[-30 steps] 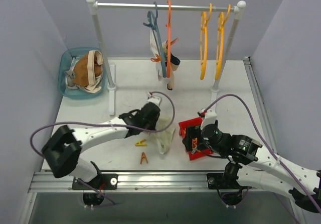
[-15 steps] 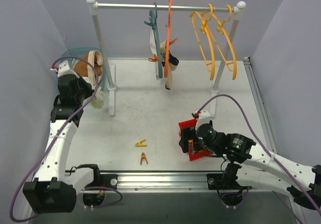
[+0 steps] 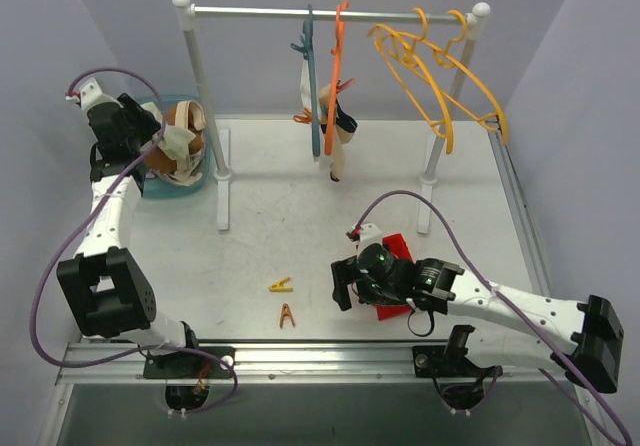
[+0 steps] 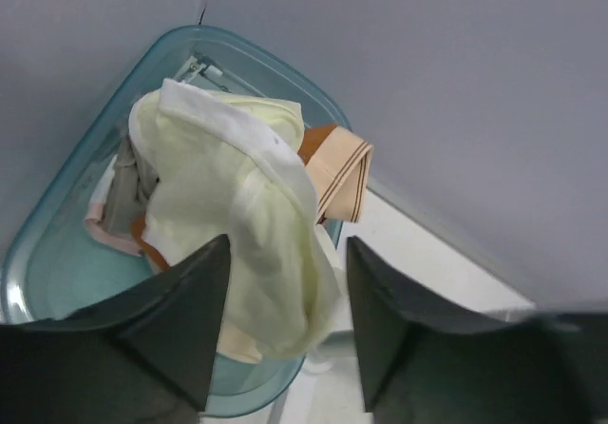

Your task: Remove the underwear clipped to the hanger

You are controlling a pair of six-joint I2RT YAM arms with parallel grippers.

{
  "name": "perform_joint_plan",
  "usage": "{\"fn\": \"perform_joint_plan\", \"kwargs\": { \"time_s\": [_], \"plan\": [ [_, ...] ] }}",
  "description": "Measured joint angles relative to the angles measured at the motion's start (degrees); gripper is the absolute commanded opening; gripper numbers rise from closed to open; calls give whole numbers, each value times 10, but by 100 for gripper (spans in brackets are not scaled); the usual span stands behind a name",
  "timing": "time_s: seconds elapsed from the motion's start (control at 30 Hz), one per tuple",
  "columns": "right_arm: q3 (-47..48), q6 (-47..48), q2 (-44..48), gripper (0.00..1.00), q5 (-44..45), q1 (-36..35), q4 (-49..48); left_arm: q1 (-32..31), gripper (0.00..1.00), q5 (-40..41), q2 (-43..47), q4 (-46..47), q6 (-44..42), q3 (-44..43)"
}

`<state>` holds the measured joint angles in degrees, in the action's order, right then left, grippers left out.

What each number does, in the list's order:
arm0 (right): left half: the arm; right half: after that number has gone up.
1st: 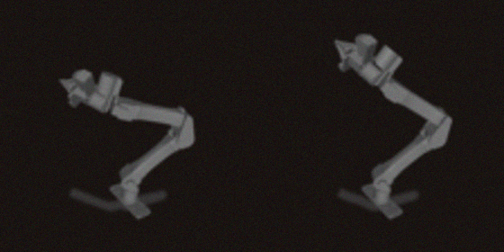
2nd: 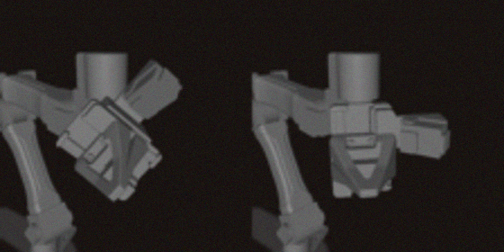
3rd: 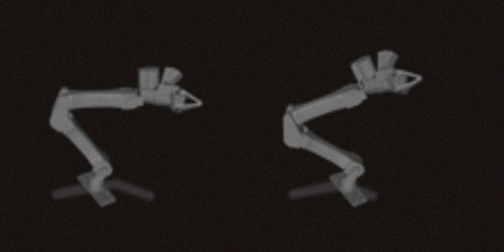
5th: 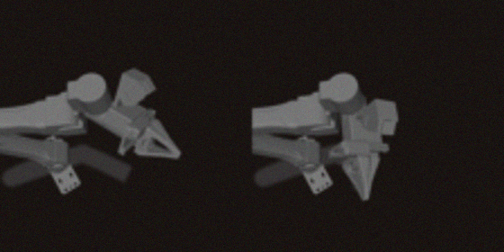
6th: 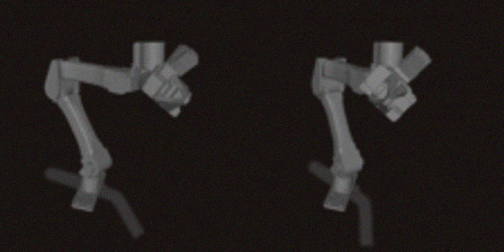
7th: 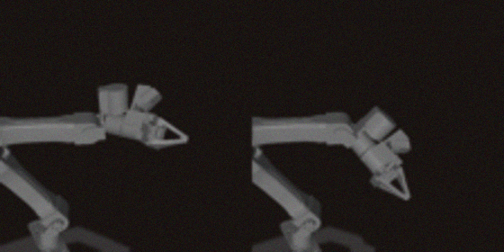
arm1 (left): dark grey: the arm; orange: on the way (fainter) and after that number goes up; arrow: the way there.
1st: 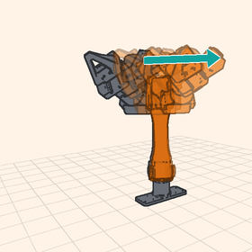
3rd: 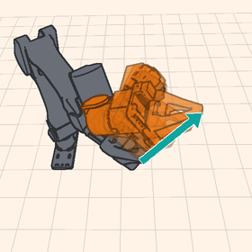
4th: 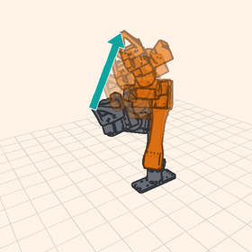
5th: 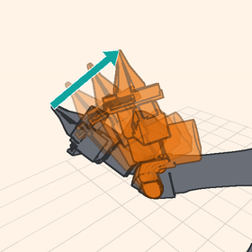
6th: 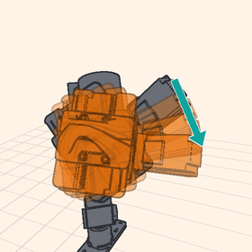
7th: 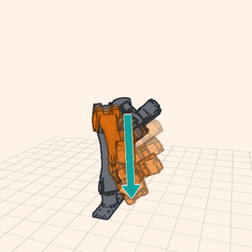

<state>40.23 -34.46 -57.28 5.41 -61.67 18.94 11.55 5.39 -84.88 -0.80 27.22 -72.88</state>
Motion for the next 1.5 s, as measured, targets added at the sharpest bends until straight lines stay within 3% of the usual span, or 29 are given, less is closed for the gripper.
{"fn": "perform_joint_plan", "kwargs": {
  "time_s": [0.03,0.07,0.1,0.37,0.53,0.77,0.9,1.3,1.5],
  "plan": [
    [1,0,-17,90,-4,-5,-8,7,79,-1,-16,12,2,-8],
    [2,1,-35,91,-7,-11,-17,15,98,-2,-31,21,7,-11],
    [6,3,-55,91,-10,-17,-22,20,94,0,-41,23,10,-11],
    [101,47,-192,93,-35,-44,-74,16,94,7,-2,-11,50,47],
    [183,112,-284,95,-74,-45,-92,5,94,-10,118,-76,74,73],
    [291,232,-416,96,-108,-45,-76,4,94,-98,321,-135,84,146],
    [336,292,-476,95,-113,-45,-48,4,94,-137,381,-168,84,191],
    [428,396,-578,92,-140,-40,11,4,94,-197,442,-233,84,236],
    [454,404,-609,84,-162,-39,18,4,94,-206,460,-244,83,236]
  ]
}}
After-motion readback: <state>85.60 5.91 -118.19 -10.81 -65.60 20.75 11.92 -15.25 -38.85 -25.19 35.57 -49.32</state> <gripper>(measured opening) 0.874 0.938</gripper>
